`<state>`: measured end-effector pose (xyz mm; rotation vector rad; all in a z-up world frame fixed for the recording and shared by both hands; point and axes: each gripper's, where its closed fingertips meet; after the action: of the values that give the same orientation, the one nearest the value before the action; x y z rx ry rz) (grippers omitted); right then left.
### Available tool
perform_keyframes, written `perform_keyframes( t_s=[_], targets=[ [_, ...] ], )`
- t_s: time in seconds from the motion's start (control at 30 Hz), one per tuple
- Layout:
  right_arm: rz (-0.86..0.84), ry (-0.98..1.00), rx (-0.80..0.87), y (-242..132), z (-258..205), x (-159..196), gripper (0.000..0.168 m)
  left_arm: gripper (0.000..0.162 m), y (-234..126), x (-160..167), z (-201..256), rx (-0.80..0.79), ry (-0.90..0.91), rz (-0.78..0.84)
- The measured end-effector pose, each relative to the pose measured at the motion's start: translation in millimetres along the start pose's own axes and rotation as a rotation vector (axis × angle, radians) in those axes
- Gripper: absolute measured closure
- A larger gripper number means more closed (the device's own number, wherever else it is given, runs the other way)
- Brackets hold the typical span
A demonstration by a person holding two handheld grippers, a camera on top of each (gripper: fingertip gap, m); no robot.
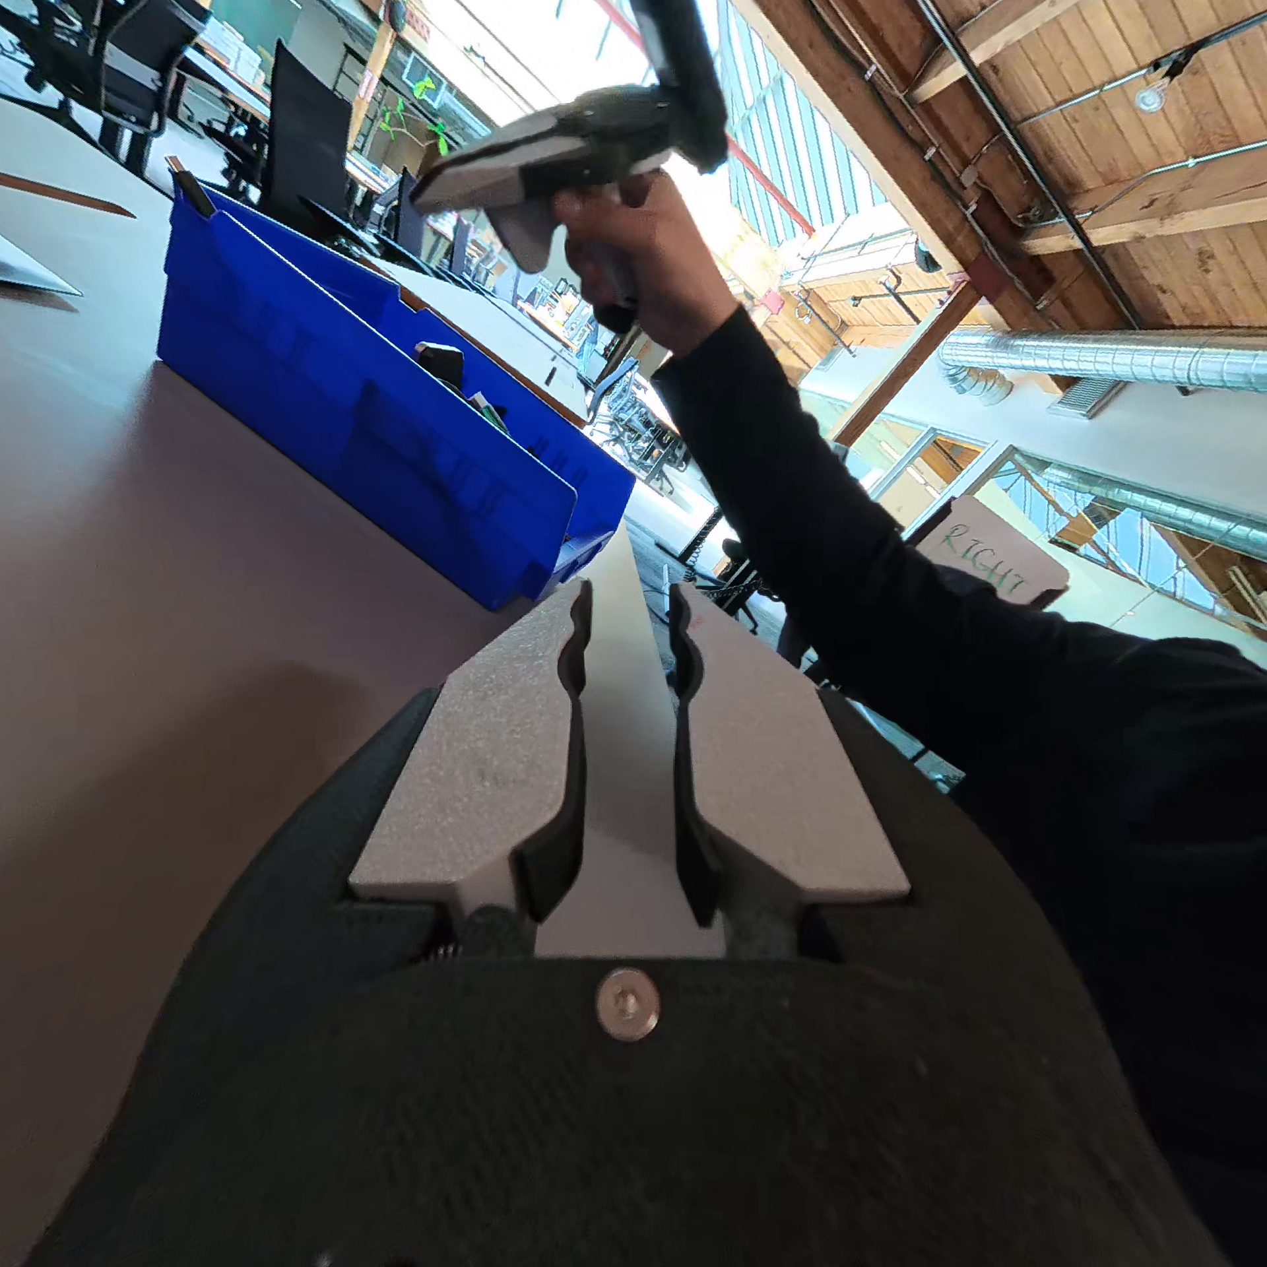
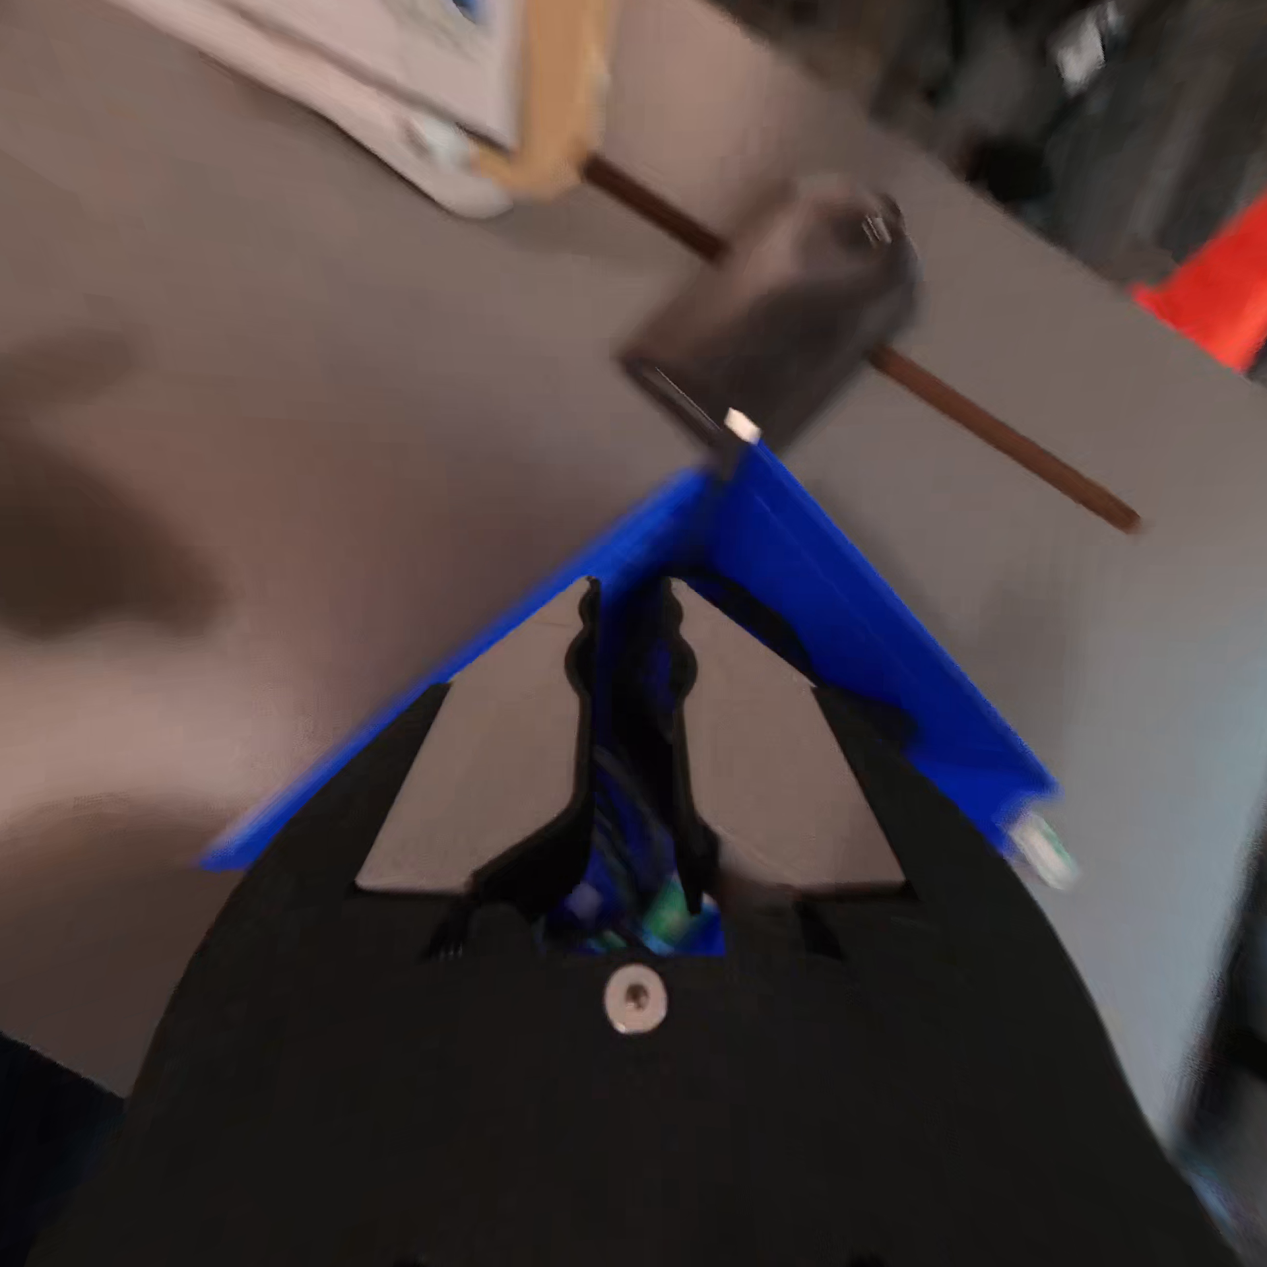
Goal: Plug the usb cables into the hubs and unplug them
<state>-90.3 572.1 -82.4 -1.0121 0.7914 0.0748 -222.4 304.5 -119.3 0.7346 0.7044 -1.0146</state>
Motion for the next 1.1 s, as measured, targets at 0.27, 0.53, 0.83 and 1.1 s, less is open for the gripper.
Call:
perform_keyframes(
  t_s=[0.27, 0.53, 0.83, 1.1],
  targets=[
    [0.572, 0.176, -0.477, -50.2, -174.2, -68.0, 0.100, 0.134, 1.9, 17.6, -18.3, -0.149, 0.131, -0.145],
    [0.813, -0.032, -0.301, -35.1, -233.9, -92.3, 0.100, 0.112, 7.9, 24.3, -14.9, -0.198, 0.313, -0.233],
    [0.814, 0.043, -0.338, -37.9, -262.2, -114.5, 0.102, 0.116, 0.4, 18.9, -24.0, -0.264, 0.329, -0.232],
    [0.673, 0.027, -0.373, 34.2, -293.4, -87.4, 0.097, 0.118, 4.3, 26.9, -27.2, -0.281, 0.349, -0.279]
  ],
)
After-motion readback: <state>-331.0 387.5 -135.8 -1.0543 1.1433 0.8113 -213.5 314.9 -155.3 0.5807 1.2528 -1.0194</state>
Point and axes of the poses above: each gripper's, where its closed fingertips meet, y out along the fingers, x out of its underside, z = x × y across the jaws, and after that the axes turned 10 degrees about x, right-handed
